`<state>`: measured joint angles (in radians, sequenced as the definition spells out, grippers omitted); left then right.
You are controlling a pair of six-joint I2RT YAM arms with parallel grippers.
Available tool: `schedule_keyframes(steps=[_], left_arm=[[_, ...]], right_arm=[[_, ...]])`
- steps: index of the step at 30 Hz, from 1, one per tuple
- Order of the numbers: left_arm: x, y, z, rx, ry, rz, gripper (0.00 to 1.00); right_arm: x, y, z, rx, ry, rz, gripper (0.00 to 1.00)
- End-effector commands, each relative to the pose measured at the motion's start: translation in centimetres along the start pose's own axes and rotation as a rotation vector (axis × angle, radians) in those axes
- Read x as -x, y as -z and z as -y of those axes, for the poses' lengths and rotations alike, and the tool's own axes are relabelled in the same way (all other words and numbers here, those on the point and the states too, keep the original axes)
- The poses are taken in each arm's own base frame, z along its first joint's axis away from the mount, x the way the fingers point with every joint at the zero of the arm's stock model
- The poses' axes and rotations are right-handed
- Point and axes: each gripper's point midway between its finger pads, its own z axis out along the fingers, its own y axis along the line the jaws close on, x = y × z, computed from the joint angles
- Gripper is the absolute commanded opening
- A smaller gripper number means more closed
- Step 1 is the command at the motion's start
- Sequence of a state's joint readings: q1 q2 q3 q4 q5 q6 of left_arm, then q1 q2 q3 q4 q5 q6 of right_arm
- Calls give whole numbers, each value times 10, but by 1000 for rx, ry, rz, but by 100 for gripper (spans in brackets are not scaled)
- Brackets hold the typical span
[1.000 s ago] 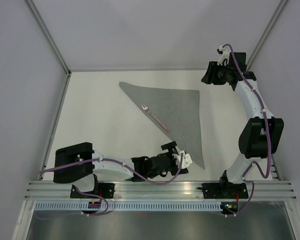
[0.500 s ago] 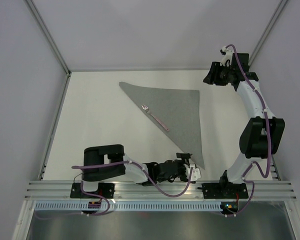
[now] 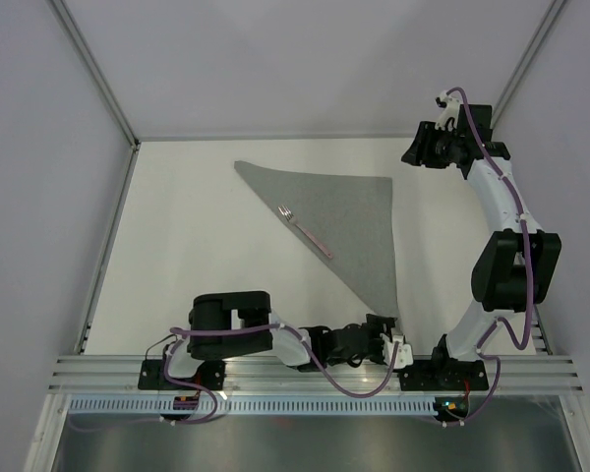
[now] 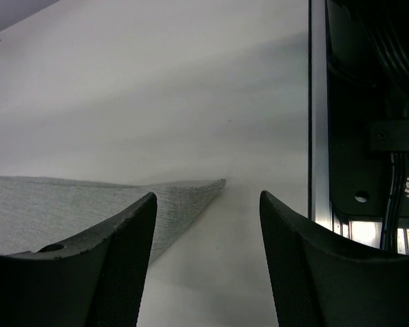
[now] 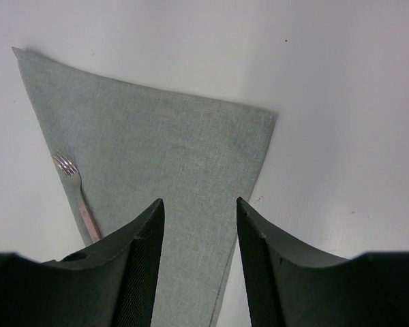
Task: Fold the napkin, place the utensils inside, and roll it up
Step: Fold the napkin
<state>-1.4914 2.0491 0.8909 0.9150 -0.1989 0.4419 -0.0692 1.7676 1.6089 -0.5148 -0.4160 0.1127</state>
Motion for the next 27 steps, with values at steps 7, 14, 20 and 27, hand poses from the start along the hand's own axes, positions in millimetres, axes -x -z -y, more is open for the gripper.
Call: schedule_keyframes(steps=[7,14,20,27], left_arm=[[6,-14,4,14,-34,43,58],[0,-18,3,36,-41,29,54],[0,-16,-2,69,-39,39,53],[3,-15,-9,92,-52,39,67]], right_arm=[[7,6,-3,18,-22,30,50],[7,7,-3,22,-26,32,49],[5,7,-2,24,-28,28,48],[4,6,-2,27,-31,25,47]])
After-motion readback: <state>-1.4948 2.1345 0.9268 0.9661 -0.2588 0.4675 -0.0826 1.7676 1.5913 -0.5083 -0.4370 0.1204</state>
